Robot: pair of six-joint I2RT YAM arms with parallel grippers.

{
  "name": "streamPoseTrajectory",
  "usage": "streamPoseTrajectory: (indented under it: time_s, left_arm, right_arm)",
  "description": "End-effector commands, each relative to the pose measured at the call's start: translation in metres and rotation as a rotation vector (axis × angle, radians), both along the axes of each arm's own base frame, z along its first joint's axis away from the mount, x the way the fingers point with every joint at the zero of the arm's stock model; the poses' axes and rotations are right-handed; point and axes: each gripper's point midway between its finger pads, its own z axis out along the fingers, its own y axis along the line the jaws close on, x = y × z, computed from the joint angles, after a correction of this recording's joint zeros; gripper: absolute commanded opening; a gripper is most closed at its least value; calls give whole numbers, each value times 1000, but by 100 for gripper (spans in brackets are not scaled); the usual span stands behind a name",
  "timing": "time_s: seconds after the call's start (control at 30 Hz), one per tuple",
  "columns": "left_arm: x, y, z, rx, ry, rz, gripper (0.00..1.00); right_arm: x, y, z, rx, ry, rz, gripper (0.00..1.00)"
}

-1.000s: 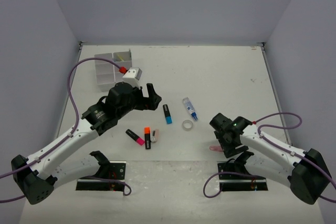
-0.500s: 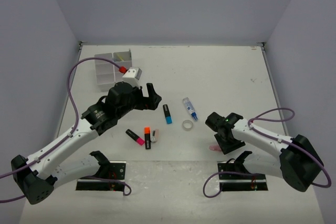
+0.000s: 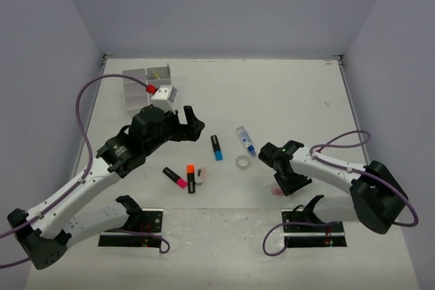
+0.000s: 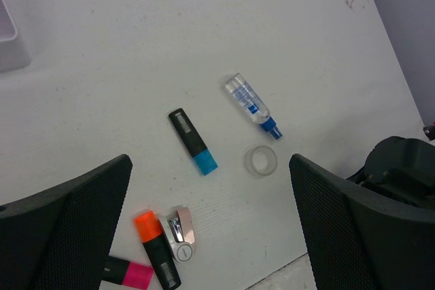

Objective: Sort the stationery into containers
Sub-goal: Pick up the stationery from the corner of the board.

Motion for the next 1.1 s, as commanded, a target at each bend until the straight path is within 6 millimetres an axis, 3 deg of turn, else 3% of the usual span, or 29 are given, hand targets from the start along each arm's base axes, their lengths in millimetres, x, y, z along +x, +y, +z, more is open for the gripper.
streamPoseTrajectory:
  time_s: [0.0,0.2,0.5,0.67,0.83,0.97,1.07]
  left_arm:
    - [0,7,26,4,-64,7,100]
    - [-2,6,34,-7,-77,-7,100]
    - [-9,19,47,9,-118,1,100]
    - [-12,19,50,-2,-123,-12,100]
    - [-10,17,40,12,-102,-10,100]
    - [-9,17,36,21,-90,-6,100]
    - [-8,21,34,27,-79,20,100]
  right_arm:
    - [6,4,7,-31,-69,-238,43]
    - [7,20,4,-14,-73,-246,46]
    - [3,28,-31,34,-79,-292,41]
    - [3,37,-40,47,-125,-301,22]
    - [-1,48,-52,45,-175,-280,28]
    - [7,69,-62,64,-206,-172,24]
    - [18,93,-61,99,-268,-19,8]
